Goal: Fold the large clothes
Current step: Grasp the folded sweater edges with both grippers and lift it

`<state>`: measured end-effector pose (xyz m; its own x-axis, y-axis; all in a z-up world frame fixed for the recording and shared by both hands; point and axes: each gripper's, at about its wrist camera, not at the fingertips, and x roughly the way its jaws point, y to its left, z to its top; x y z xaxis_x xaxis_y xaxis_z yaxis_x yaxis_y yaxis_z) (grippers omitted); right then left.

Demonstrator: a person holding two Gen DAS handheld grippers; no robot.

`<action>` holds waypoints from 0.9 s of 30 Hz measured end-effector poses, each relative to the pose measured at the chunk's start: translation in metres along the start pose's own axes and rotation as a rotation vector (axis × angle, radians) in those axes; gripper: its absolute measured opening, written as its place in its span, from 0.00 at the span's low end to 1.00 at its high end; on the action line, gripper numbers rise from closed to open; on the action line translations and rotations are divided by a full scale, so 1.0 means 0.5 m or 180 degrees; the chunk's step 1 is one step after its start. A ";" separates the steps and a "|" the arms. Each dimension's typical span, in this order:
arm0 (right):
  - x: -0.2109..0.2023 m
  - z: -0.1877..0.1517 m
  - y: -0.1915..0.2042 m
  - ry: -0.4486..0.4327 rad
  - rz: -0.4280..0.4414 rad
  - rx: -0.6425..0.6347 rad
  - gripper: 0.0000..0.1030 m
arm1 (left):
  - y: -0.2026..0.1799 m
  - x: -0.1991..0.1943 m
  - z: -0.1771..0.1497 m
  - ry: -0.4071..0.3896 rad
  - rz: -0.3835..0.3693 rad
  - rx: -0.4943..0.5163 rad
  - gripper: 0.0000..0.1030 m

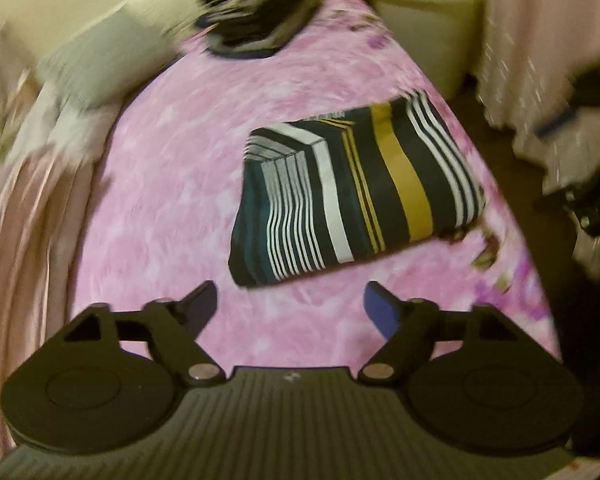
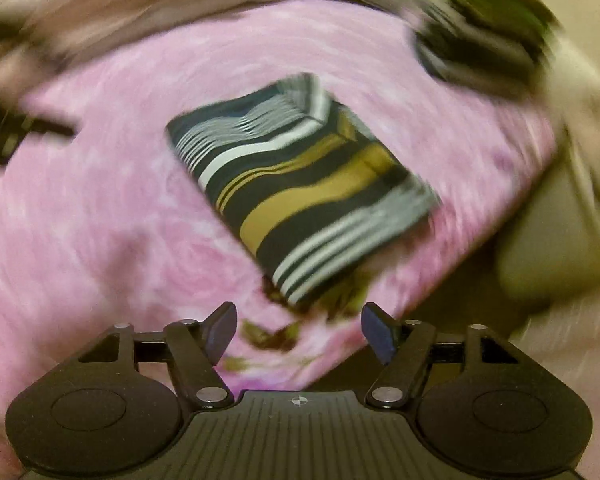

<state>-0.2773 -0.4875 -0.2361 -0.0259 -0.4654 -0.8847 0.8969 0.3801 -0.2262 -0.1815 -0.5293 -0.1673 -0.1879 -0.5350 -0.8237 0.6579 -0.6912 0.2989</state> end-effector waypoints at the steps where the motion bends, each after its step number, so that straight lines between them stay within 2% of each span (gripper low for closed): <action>1: 0.028 0.003 0.018 -0.0031 -0.0060 -0.0250 0.66 | -0.008 0.025 -0.002 -0.0006 -0.0002 0.0169 0.81; 3: 0.093 0.007 0.053 -0.0099 -0.0185 -0.0718 0.66 | -0.024 0.076 -0.010 -0.0001 -0.0035 0.0444 0.81; 6: 0.190 0.001 0.083 -0.0199 -0.0388 -0.1205 0.66 | -0.046 0.161 -0.025 0.0019 -0.0089 0.0816 0.81; 9: 0.282 -0.012 0.097 -0.0084 -0.0574 -0.1723 0.66 | -0.067 0.239 -0.042 -0.0012 -0.0100 0.1148 0.83; 11: 0.312 -0.024 0.091 -0.0090 -0.0692 -0.1946 0.66 | -0.080 0.285 -0.050 -0.0062 -0.0074 0.1405 0.84; 12: 0.311 -0.024 0.078 -0.0127 -0.0599 -0.1879 0.66 | -0.085 0.302 -0.053 -0.0098 -0.0048 0.1523 0.85; 13: 0.305 -0.025 0.062 -0.0169 -0.0520 -0.1780 0.60 | -0.092 0.320 -0.056 -0.0141 -0.0011 0.1684 0.86; 14: 0.298 -0.026 0.051 -0.0188 -0.0454 -0.1754 0.49 | -0.098 0.336 -0.059 -0.0182 0.0027 0.1828 0.86; 16: 0.269 -0.022 0.024 -0.0251 -0.0343 -0.1635 0.40 | -0.108 0.364 -0.067 -0.0240 0.0112 0.2110 0.86; 18: 0.242 -0.009 -0.003 -0.0266 -0.0283 -0.1553 0.38 | -0.112 0.380 -0.069 -0.0323 0.0217 0.2350 0.86; 22: 0.221 0.010 -0.061 -0.0217 -0.0154 -0.1430 0.37 | -0.113 0.397 -0.057 -0.0439 0.0336 0.2625 0.85; 25: 0.211 0.022 -0.078 -0.0224 -0.0084 -0.1408 0.37 | -0.116 0.409 -0.045 -0.0419 0.0259 0.2784 0.72; 27: 0.208 0.020 -0.082 -0.0223 -0.0062 -0.1384 0.37 | -0.124 0.412 -0.045 -0.0403 0.0181 0.2925 0.55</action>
<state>-0.3123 -0.5594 -0.3146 0.0025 -0.5233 -0.8522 0.6268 0.6648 -0.4064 -0.2449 -0.5856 -0.3663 -0.2869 -0.5915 -0.7535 -0.1574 -0.7468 0.6461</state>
